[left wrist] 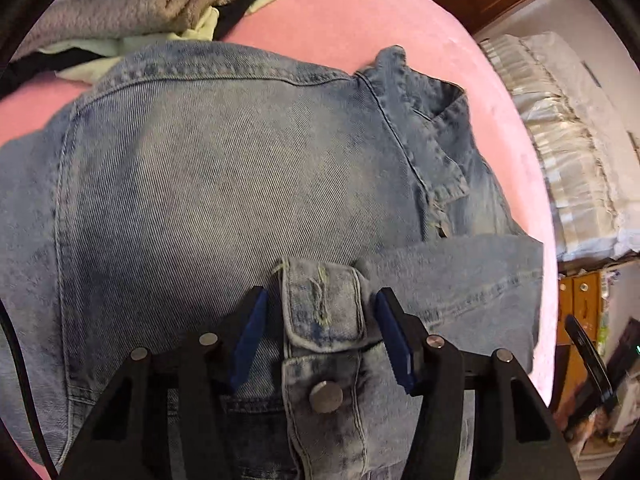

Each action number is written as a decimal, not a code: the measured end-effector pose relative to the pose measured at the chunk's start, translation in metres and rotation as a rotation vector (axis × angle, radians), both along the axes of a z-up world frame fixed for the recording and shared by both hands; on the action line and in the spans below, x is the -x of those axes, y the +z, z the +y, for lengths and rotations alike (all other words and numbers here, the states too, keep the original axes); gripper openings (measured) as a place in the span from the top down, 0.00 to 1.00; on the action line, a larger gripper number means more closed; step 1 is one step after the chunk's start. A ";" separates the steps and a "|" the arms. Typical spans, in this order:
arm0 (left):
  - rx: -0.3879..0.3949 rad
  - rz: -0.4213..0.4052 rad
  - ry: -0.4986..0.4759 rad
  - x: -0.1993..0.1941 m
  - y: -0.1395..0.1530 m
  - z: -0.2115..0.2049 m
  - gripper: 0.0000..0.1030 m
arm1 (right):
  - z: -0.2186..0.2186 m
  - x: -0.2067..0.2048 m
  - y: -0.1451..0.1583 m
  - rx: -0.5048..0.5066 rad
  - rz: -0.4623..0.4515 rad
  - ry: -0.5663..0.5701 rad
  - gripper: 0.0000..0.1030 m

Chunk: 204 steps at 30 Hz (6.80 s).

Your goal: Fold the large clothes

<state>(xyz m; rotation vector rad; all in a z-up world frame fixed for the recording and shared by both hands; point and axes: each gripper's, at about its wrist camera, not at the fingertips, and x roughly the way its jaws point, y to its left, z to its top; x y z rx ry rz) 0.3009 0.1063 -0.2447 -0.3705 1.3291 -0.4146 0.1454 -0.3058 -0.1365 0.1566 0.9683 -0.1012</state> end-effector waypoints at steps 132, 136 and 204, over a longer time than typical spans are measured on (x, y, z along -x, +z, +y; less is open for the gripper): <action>-0.227 -0.232 0.545 0.187 0.103 0.381 0.19 | 0.444 0.000 0.070 -0.036 -0.138 0.363 0.97; -0.181 -0.150 0.598 0.173 0.064 0.412 0.19 | 0.471 -0.015 0.041 -0.054 -0.081 0.400 0.97; -0.364 -0.377 0.409 0.220 0.096 0.100 0.26 | 0.215 0.054 -0.025 -0.285 0.048 0.121 0.67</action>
